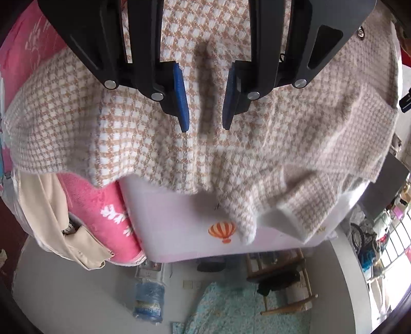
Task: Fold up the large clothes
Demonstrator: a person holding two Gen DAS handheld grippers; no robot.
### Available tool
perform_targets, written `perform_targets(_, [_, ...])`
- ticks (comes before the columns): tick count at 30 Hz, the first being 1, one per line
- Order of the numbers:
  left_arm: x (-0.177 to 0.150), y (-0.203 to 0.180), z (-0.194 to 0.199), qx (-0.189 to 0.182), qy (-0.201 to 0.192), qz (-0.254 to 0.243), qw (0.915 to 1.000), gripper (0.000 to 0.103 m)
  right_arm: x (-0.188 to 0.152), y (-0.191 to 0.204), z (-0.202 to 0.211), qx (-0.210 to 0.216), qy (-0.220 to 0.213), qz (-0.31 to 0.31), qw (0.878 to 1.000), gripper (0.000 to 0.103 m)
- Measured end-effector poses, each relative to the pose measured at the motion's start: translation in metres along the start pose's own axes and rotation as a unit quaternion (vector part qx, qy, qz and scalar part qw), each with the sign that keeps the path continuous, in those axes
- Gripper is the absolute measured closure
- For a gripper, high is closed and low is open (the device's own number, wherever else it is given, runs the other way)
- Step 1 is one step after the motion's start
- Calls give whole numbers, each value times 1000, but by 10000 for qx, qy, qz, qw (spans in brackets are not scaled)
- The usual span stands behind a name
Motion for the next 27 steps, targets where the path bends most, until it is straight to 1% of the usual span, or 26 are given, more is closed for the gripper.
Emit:
perform_targets(2, [10,-9,6,-264,-133,-111,9995,71,-5,10,4,500,-12,51,9987,76])
perform_targets(3, [16,-13,4,-385,-142,-135,9991,71,-8,21,2,667,53,167,9976,76])
perform_targets(5, [29,-22,-9,-591,-81,-168,9981,70,-16,42,-11,767,246,427,9958,76])
perform_targets(7, [39,-28,-30,-688,29,-178,9975,68,-26,56,-31,684,525,614,9944,76])
perform_targets(8, [42,-28,-43,-717,137,-125,9973,68,-30,57,-38,675,563,580,9944,76])
perform_targets(9, [44,-27,-57,-714,271,-90,9970,67,-29,54,-37,749,512,499,9946,76])
perform_targets(11, [43,-20,-83,-431,639,-40,9970,67,-28,48,-33,799,640,325,9942,76])
perform_targets(12, [42,-19,-87,-444,689,-31,9966,68,-26,43,-31,767,702,228,9943,76])
perform_targets(13, [44,-20,-83,-473,619,-86,9969,67,-24,40,-29,716,711,183,9947,75])
perform_targets(15, [50,-23,-79,-478,634,-157,9967,66,-19,33,-23,673,597,134,9959,75])
perform_targets(16, [56,-24,-78,-495,576,-191,9969,62,-15,28,-23,716,529,123,9960,75])
perform_targets(18, [69,-24,-79,-440,486,-238,9976,58,-6,30,-22,739,391,172,9964,71])
perform_targets(20, [84,-19,-88,-587,473,-85,9971,55,0,35,-28,666,322,272,9969,64])
perform_targets(21, [89,-13,-95,-564,485,19,9972,52,1,39,-33,637,319,306,9970,62])
perform_targets(22, [94,-5,-104,-399,506,105,9979,52,2,41,-41,544,344,337,9974,58])
perform_targets(23, [97,3,-113,-241,573,192,9979,52,2,42,-51,315,438,385,9978,56])
perform_targets(24, [97,10,-118,-246,611,288,9974,52,1,42,-59,240,503,391,9977,55])
perform_targets(25, [99,12,-116,-313,540,343,9975,52,0,41,-59,291,447,345,9980,55])
perform_targets(27, [101,9,-110,-245,567,339,9975,52,1,40,-54,209,526,277,9980,55])
Point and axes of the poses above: each gripper's, at about its wrist camera, not at the fingertips, and z roughly against the way its jaws point, y to its left, x to its top, the point moved 1 cm from there along -z, roughly the way its jaws point, and after that the axes turned 11 degrees about -x, right-handed, at the moved point
